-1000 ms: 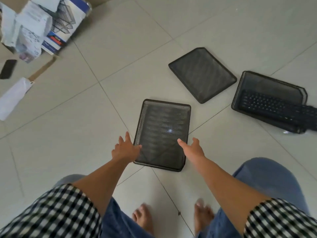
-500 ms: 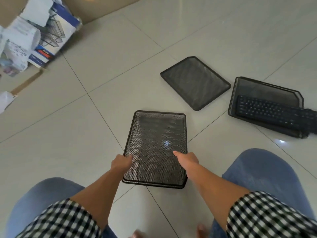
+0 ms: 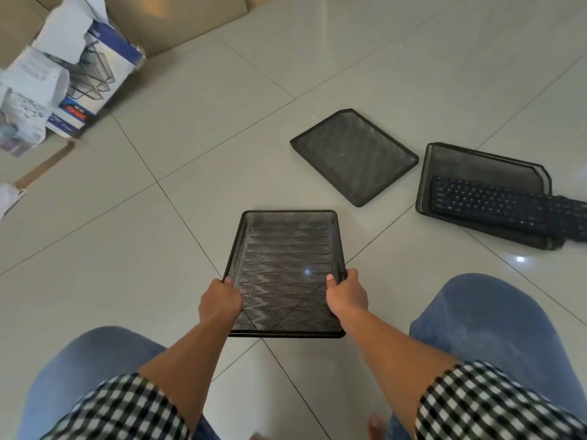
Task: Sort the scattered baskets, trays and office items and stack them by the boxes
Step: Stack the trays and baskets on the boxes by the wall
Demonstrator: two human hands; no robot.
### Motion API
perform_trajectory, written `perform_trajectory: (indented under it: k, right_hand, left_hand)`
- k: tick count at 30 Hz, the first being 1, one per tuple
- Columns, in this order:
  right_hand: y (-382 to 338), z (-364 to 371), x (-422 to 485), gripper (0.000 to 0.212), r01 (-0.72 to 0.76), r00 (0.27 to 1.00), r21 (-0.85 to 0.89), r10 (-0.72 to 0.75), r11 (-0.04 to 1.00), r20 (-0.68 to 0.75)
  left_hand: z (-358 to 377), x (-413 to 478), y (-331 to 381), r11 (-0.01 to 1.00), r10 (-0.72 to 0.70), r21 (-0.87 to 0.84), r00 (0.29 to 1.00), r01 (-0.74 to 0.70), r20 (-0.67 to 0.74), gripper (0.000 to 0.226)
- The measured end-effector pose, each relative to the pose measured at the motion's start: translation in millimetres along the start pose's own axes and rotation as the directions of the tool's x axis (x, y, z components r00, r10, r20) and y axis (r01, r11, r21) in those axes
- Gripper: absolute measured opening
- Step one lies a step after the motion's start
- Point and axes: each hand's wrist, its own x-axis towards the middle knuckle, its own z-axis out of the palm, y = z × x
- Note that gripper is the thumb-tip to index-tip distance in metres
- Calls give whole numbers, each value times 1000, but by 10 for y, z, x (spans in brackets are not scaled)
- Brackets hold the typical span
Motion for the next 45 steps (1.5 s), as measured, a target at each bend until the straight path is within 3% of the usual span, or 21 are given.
perform_trajectory:
  k: [10,16,19,22,26,30,32,40,45]
  right_hand:
    - [-59,-26,-82,31,34,993,9,-32,999,-109]
    - [-605,-739,-739,25,78,972,100,-53,992,-229]
    - [-1002,-1415,-1332,23,59,962,136,-20,989,-271]
    - [-1344,-2149,-1998,17,29,950,198,34,980,-311]
    - [-1690,-3102,-3008,18,-33,912,251,132,968,-388]
    - [-1769,-3900,-3935,20,-79,841,262,206,962,-501]
    - [-1693,-4160,-4360,17,-78,810,366,273,928,-519]
    - [-1093,-4985,-5549,14,-35,562,620,529,784,-636]
    - [-546,-5457,-6112,15,57,416,737,655,673,-631]
  left_hand:
    - [-97,-8,78,998,30,-46,998,-32,-57,44]
    - [-1104,-582,504,978,114,-158,986,-133,-125,41]
    - [-1886,-1155,811,934,150,-320,988,-157,-46,41]
    - [-2766,-1862,1150,783,233,-612,964,-109,127,22]
    - [-3882,-2838,1577,684,355,-730,881,-16,313,14]
    - [-4617,-3621,1891,713,469,-700,764,-33,442,16]
    - [-4815,-3962,2036,719,532,-690,703,-82,471,18]
    - [-4675,-5188,2667,671,725,-677,457,-302,515,18]
    - [-4381,-6083,2903,597,802,-685,291,-418,522,18]
